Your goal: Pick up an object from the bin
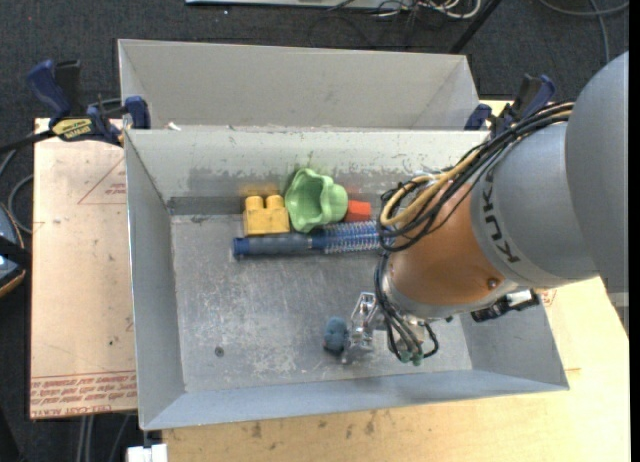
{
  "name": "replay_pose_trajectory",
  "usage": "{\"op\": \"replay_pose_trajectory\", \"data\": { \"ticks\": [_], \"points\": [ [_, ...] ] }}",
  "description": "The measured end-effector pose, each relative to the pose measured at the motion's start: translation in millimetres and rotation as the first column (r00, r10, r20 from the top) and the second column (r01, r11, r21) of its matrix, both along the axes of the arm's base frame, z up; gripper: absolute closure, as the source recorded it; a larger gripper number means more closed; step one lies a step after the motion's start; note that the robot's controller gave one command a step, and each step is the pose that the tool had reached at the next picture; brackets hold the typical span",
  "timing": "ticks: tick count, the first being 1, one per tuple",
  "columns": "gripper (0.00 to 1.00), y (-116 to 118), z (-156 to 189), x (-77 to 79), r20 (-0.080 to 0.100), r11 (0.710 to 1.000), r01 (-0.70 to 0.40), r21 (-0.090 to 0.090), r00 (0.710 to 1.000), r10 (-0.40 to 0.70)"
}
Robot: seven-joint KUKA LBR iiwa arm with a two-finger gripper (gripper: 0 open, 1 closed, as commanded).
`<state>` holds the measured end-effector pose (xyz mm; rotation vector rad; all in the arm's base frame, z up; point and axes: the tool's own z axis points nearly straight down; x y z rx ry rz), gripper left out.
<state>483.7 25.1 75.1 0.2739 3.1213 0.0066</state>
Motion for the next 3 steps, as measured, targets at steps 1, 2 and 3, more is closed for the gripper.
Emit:
{"op": "replay_pose_trajectory", "data": {
  "ticks": [1,2,3],
  "points": [
    [1.0,15.0,118.0,-4.2,-0.001,0.996,-0.085,-0.002,0.996,0.085],
    [1.0,25.5,115.9,-4.1,-0.007,0.963,-0.269,-0.003,0.963,0.269],
    [1.0,23.3,203.9,10.0,-0.002,0.867,-0.498,-0.006,0.867,0.498]
  ]
}}
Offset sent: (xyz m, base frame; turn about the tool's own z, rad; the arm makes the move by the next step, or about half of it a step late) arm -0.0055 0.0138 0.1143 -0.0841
